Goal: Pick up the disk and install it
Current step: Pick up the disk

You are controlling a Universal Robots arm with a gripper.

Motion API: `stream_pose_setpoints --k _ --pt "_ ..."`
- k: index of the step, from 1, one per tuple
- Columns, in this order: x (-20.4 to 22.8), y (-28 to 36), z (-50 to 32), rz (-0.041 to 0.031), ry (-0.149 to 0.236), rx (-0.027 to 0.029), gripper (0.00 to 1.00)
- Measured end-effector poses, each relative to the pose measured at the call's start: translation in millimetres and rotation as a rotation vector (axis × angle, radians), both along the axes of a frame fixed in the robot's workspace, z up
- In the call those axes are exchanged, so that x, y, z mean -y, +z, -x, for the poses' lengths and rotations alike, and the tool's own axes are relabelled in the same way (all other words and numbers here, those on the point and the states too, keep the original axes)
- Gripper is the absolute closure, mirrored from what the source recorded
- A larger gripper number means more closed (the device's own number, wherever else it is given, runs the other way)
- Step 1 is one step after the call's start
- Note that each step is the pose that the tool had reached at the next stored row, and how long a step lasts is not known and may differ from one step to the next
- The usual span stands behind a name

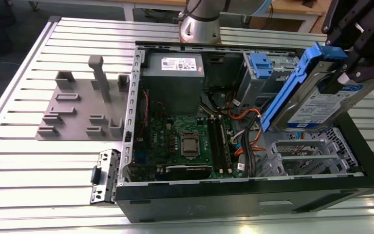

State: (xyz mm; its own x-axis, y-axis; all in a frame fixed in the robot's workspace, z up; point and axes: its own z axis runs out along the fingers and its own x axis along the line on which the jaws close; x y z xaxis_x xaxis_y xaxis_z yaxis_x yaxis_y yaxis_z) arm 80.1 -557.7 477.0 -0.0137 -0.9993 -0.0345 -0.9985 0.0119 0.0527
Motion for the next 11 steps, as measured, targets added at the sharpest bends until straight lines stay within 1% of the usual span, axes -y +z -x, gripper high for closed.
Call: stream_pose_setpoints --k 2,3,4,7,11 --pt "4.1 -0.5 -1.0 -0.0044 0.000 0.0000 0.64" --pt "13.2 -1.5 -3.3 -0.0137 0.000 0.0000 0.64" --pt "16.5 -2.0 -4.3 -0.0174 0.000 0.0000 0.64" --pt "21.6 -3.2 -7.1 -0.0253 0.000 0.0000 0.64" --pt "25.6 -5.5 -12.5 -0.0434 0.000 -0.0001 0.64"
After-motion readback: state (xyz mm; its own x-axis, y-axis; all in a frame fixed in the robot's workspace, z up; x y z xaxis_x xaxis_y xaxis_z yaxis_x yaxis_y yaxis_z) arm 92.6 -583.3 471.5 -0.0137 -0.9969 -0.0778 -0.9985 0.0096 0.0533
